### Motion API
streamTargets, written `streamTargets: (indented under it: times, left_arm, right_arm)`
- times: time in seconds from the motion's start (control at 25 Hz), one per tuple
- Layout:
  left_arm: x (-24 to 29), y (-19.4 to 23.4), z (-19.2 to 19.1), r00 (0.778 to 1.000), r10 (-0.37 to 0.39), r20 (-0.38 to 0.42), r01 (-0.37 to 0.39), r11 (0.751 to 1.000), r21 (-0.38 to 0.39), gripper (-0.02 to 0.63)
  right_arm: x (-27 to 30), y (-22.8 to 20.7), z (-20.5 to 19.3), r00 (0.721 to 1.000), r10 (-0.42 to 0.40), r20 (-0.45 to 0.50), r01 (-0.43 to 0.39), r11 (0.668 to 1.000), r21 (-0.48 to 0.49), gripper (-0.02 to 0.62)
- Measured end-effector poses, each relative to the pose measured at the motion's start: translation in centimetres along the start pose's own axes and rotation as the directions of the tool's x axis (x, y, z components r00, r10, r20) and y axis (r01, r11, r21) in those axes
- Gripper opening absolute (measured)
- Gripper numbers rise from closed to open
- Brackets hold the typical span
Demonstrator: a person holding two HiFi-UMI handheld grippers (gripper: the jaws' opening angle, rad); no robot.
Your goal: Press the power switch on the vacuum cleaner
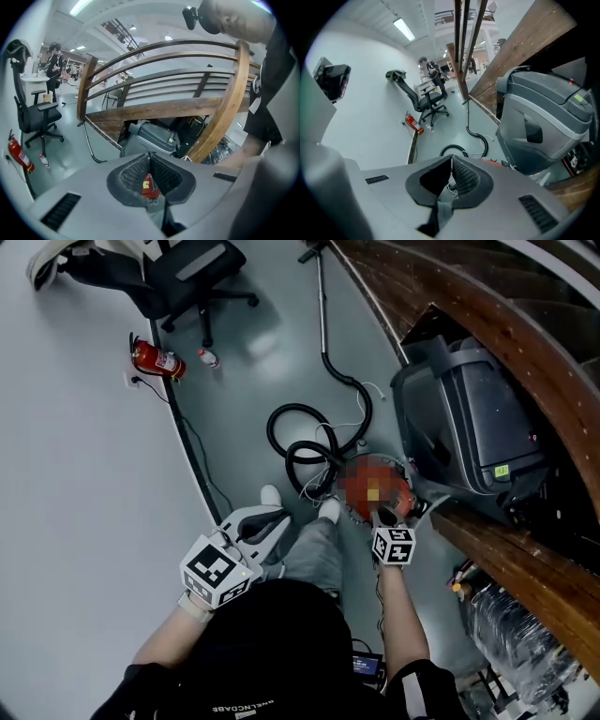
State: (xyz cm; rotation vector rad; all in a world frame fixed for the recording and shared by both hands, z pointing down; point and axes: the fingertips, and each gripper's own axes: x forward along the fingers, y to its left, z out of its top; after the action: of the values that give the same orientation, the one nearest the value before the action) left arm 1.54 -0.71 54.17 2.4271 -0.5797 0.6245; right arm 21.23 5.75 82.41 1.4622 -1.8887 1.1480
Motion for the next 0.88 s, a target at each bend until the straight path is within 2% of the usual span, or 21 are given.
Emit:
streamTargets:
  times: [0.44, 0.64, 0.88]
  left_arm:
    - [2.2, 1.8, -5.2, 0.995, 0.068, -0.066, -0.071, 0.996, -0.051, 0.015]
    - [2.2, 2.4, -8.3, 0.992, 0.074, -0.099, -0.085, 0.991, -0.108, 0.015]
    - [2.9, 3.4, -10.1, 0.992, 0.082, -0.097, -0.097, 0.982, -0.162, 0.015]
  right_arm:
    - [8.3, -3.2, -6.3, 0.985, -0.061, -0.162, 0.056, 0.998, -0.039, 0.028]
    - [11.5, -4.6, -8.7, 0.971, -0.090, -0.223, 0.082, 0.996, -0.043, 0.028]
    - [14.6, -6.5, -10.4, 0.956, -0.128, -0.262, 0.115, 0.991, -0.065, 0.028]
